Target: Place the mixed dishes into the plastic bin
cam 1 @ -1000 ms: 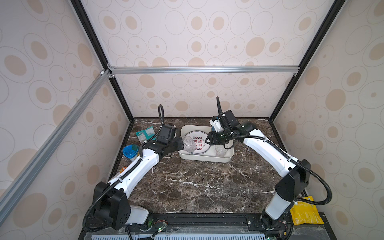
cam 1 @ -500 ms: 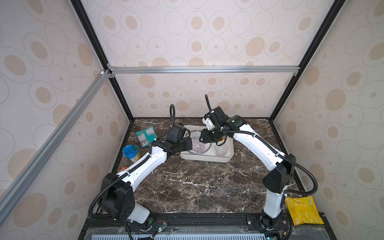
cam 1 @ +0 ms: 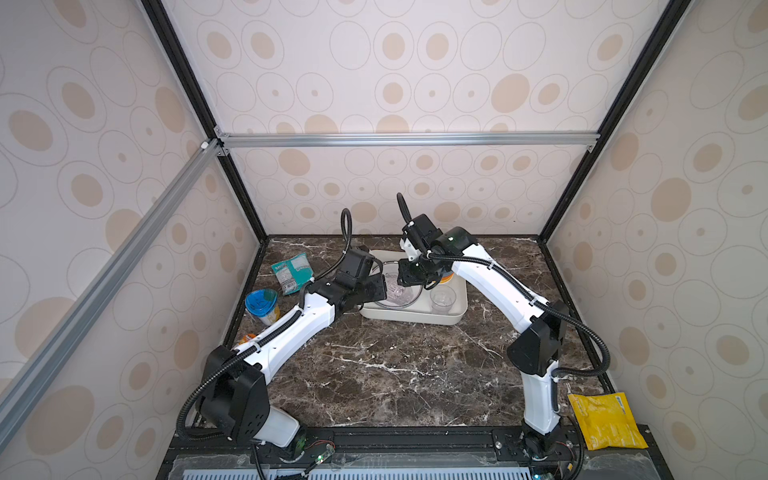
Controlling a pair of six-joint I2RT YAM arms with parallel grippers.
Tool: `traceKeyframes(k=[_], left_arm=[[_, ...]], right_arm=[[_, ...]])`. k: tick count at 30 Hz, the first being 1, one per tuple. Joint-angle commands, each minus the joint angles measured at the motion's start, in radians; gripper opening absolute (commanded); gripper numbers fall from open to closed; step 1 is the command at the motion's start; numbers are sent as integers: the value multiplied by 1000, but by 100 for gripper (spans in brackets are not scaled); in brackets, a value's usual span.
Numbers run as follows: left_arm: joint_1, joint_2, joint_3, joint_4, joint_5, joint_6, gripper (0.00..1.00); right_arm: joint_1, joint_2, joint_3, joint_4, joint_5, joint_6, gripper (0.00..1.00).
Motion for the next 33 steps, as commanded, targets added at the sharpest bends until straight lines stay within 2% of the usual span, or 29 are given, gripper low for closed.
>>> traceKeyframes(k=[1, 18, 22, 24, 26, 30, 33], left_arm=[[-9, -8, 50, 47, -6, -20, 0], [-15, -6, 81, 72, 27, -47, 1], [-15, -14, 90, 81, 30, -55, 11], [-16, -21, 92, 89, 30, -60, 13], [-15, -27, 90, 97, 33, -68, 22], [-15, -39, 86, 114, 43, -77, 26], [-15, -46, 82, 126, 47, -84, 36]], right_arm=[[8, 21, 27, -46, 31, 6, 34], [9, 30, 38, -49, 60, -2, 3], [10, 29, 34, -51, 78, -9, 0], [10, 24, 25, -50, 81, -9, 0], [10, 19, 18, -45, 86, -7, 0], [7, 3, -2, -38, 115, -1, 0], [0, -16, -27, -22, 125, 2, 0]])
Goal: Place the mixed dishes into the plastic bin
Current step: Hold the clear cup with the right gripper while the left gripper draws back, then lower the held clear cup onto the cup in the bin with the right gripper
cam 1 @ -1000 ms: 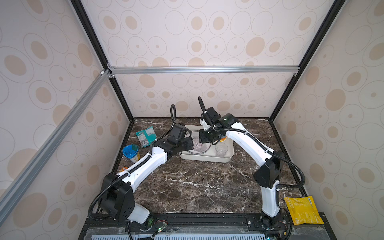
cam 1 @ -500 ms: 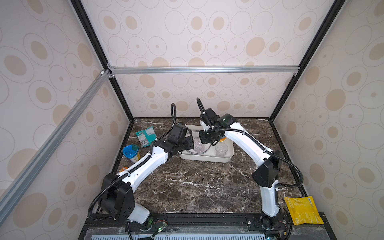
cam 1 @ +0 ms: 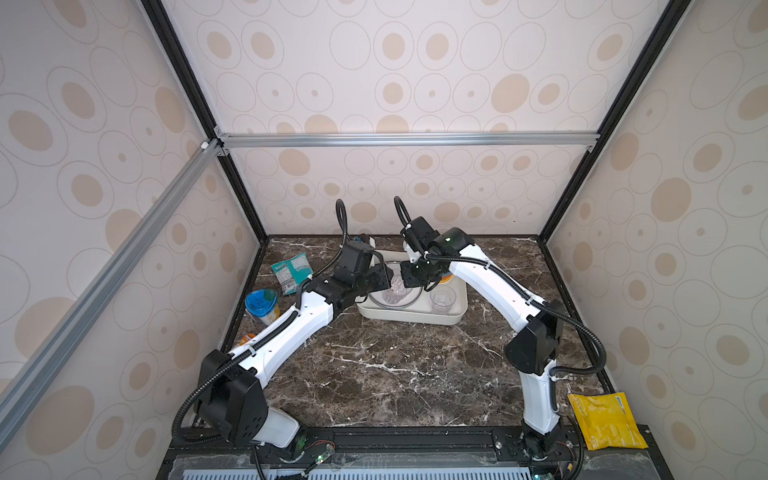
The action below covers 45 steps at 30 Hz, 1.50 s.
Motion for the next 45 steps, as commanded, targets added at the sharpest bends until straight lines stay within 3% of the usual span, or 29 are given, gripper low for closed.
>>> traceKeyframes(k=[1, 13, 26, 45], left_arm=[[-4, -33, 30, 37, 14, -22, 36], [-5, -59, -2, 41, -10, -30, 51], [9, -69, -48, 36, -24, -30, 54], [26, -65, -80, 45, -19, -41, 55]], right_arm=[[-8, -42, -32, 14, 24, 12, 0], [-102, -155, -166, 31, 62, 6, 0], [-218, -263, -302, 44, 112, -5, 0], [-288, -233, -376, 80, 88, -6, 0]])
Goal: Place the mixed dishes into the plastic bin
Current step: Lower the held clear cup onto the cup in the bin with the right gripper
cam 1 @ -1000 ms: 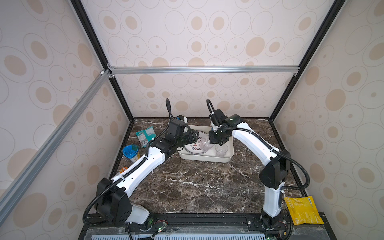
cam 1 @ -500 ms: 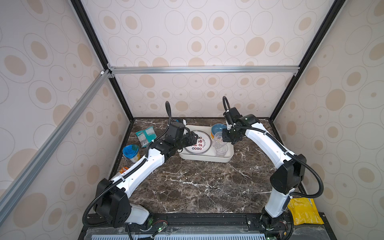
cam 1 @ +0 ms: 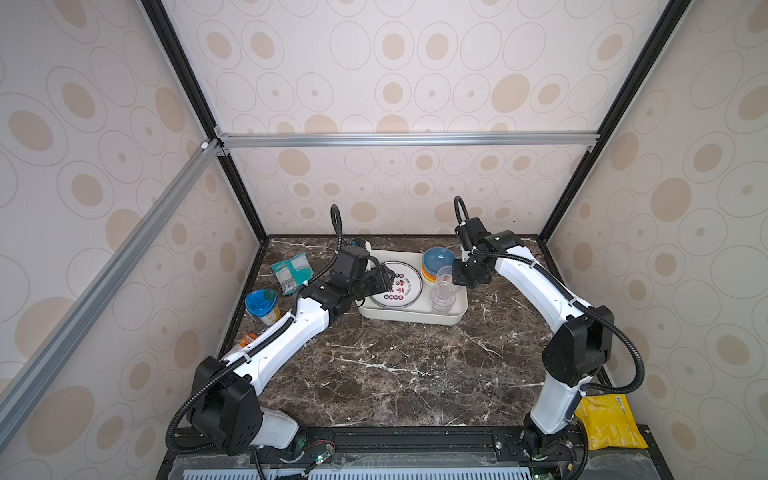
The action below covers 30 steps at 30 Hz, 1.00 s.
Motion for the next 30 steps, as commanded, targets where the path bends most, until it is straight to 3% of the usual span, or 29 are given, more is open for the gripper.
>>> traceKeyframes(k=[1, 30], left_arm=[[10, -24, -6, 10, -13, -13, 55], [27, -22, -41, 26, -2, -23, 55]], right_arm=[[-5, 4, -6, 5, -2, -5, 0], [-6, 104, -21, -3, -26, -10, 0]])
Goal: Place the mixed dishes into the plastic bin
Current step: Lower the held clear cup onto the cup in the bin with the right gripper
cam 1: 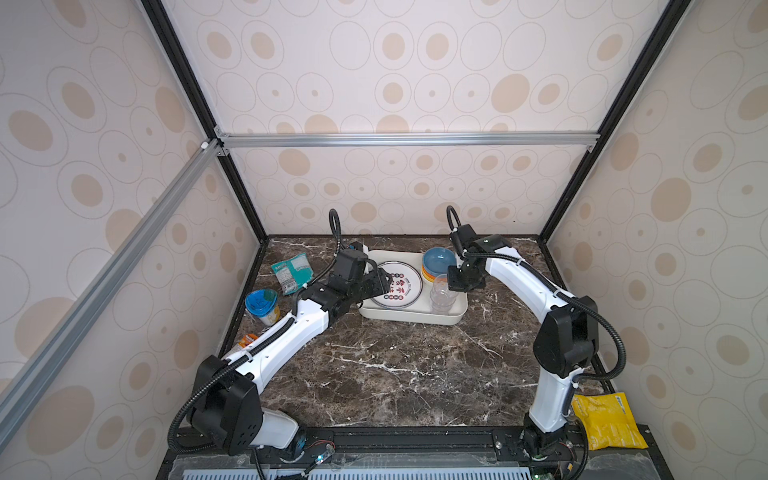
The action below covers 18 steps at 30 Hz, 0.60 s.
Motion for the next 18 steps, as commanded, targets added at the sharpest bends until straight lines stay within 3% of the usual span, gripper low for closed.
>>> traceKeyframes(k=[1, 12, 18], left_arm=[[10, -22, 0, 11, -3, -16, 55], [14, -20, -9, 10, -9, -17, 55], [19, -20, -12, 8, -24, -16, 56]], right_arm=[[-6, 24, 5, -19, -8, -6, 1], [-7, 44, 30, -34, -6, 4, 26], [-5, 18, 61, -43, -1, 4, 27]])
